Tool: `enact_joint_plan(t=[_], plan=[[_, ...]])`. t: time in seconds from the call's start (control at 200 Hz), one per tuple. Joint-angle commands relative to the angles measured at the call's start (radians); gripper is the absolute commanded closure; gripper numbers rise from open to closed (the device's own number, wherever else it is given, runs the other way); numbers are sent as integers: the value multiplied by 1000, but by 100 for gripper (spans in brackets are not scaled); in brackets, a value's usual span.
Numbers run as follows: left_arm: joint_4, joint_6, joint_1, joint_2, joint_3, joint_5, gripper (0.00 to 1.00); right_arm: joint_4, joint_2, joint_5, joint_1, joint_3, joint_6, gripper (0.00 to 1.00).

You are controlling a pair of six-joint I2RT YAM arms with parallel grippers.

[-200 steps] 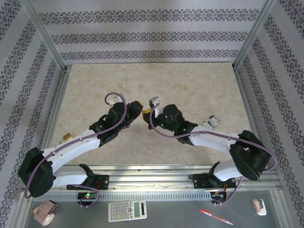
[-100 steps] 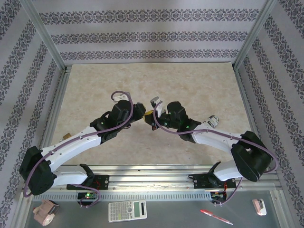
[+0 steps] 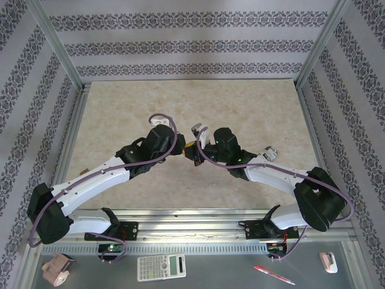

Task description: Unlock with the key

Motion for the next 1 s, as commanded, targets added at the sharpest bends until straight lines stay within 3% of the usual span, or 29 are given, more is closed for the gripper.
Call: enact_joint_plan(t=[0.0, 0.49, 0.829, 0.994], plan=[[-152, 41, -45, 37, -15, 67, 100, 193, -28, 39, -33, 44, 25, 100], [173, -179, -55, 4, -132, 233, 100, 269, 10, 76, -37, 70, 83, 100], [202, -204, -51, -15, -179, 273, 100, 247, 28, -8, -68, 92, 90, 100], [107, -156, -7, -47, -133, 242, 100, 168, -14, -27, -73, 43, 64, 81]])
